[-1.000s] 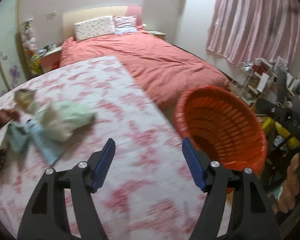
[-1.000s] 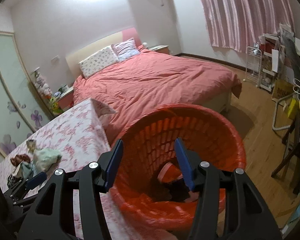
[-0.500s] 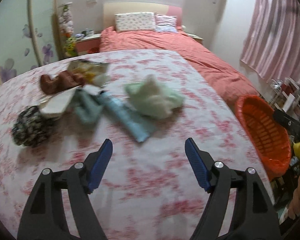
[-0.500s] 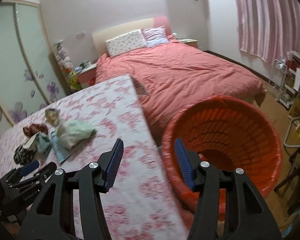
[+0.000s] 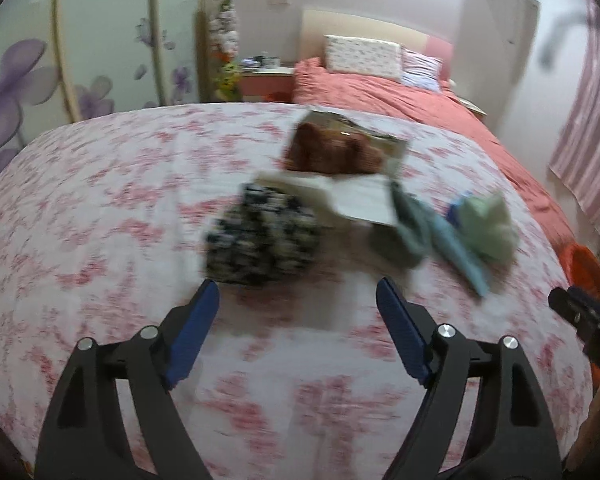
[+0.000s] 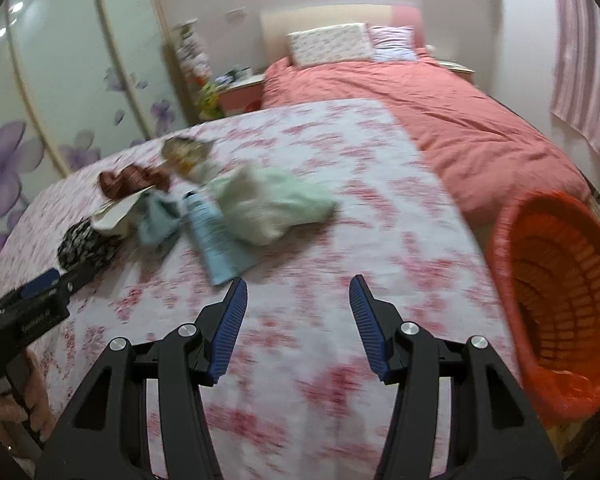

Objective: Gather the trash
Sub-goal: 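Move both open tools back over the table items, then grasp the floral cloth with the left tool while the right tool grasps the blue tube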

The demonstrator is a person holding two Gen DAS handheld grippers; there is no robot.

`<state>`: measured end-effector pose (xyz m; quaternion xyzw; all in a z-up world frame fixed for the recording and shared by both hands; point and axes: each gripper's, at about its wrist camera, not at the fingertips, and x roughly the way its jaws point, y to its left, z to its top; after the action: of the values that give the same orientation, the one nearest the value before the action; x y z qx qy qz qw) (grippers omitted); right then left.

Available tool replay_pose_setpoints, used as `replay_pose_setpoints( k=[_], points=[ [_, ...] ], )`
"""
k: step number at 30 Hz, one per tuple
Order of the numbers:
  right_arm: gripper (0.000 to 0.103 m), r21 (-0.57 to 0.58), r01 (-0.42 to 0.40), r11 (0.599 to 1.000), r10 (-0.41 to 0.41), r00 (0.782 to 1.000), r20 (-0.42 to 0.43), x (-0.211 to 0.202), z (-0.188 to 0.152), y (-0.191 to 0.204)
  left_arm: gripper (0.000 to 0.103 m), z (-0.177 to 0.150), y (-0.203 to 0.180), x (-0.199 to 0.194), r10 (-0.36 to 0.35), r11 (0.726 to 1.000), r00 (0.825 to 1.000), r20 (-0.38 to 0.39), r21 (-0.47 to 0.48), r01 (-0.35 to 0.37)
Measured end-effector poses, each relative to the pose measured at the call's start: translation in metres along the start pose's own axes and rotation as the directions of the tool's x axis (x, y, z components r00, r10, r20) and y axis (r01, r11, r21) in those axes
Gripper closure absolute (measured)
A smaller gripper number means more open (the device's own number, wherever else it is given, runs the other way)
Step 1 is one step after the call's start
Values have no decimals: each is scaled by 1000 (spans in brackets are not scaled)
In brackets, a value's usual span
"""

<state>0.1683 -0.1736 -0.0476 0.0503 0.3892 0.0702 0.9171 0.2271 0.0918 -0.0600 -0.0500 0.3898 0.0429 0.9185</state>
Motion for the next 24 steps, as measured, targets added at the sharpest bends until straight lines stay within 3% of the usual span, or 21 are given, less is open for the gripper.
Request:
replay_pose_setpoints(
  k=[9, 19, 21, 24],
  points=[
    [49, -67, -95, 993, 91, 994, -54, 50, 25, 51, 22, 13, 26, 15, 36, 999, 999, 2, -33, -36],
    [49, -144, -59, 988, 46, 995, -88, 92, 47, 77, 22, 23, 34, 34, 35, 999, 999, -10, -41, -35],
    [53, -157, -48, 986, 33, 995, -95, 99, 49, 78, 22, 24, 33, 36, 28, 999, 1000, -11, -42, -29],
    [68, -162, -43, 986, 28, 995, -98, 102, 50, 76, 22, 26, 33, 38, 18, 999, 1000, -13, -46, -19]
  ],
)
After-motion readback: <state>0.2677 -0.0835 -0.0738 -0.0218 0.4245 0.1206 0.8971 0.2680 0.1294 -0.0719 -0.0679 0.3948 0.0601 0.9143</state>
